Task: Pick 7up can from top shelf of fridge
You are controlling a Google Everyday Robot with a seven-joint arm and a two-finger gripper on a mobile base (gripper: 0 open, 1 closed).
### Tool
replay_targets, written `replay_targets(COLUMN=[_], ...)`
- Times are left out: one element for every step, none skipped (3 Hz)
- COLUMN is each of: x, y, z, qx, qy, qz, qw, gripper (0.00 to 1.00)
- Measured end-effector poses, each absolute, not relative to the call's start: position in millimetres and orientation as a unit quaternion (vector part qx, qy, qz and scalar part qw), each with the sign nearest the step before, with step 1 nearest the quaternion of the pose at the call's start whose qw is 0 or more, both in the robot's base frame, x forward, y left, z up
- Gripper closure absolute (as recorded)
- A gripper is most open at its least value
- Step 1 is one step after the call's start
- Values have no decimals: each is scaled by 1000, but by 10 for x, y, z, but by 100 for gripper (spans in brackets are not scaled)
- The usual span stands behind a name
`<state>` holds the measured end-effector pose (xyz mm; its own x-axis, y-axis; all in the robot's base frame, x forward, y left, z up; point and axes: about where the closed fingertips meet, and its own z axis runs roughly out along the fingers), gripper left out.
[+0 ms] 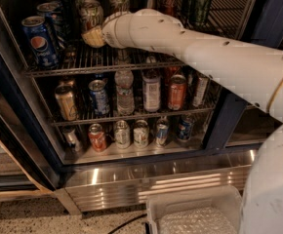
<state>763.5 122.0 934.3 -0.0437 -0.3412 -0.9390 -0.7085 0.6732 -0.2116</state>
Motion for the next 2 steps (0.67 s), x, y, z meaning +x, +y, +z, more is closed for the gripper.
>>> replay_targets(x=[7610, 7553], y=[1192, 1225], z=[9391, 9500], qx=[-371, -378], qy=[700, 688], qz=[159, 165], qw=[588, 597], gripper=[100, 100])
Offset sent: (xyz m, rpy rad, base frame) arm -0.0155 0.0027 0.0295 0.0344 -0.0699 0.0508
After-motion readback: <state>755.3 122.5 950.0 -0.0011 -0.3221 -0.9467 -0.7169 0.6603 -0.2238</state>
